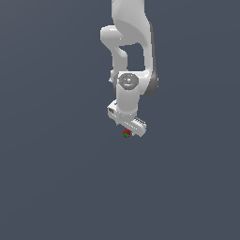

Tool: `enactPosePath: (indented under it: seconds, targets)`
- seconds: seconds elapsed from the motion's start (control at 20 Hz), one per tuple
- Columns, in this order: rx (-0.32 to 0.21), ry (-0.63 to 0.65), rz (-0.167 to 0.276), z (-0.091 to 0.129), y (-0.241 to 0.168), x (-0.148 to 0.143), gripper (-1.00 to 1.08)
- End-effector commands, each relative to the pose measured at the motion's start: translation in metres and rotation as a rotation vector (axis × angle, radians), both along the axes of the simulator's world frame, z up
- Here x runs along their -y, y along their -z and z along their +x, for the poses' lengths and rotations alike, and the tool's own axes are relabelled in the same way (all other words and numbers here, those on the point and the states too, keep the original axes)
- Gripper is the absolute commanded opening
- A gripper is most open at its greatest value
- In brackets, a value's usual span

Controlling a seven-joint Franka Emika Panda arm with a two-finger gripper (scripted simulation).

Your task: Pick up the object and move it to a goal position.

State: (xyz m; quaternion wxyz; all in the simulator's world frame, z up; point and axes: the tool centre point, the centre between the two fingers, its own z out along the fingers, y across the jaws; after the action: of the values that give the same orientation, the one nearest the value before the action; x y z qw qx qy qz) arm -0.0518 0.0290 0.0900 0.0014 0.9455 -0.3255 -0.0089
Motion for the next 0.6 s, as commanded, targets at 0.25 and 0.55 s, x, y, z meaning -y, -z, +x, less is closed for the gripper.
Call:
enactPosePath:
  seconds: [0.25, 0.55]
  targets:
    - [0.012, 0.146, -0.003, -0.009, 0.012, -0.006, 1.0]
    - [0.016, 0.204, -0.005, -0.012, 0.016, -0.008, 1.0]
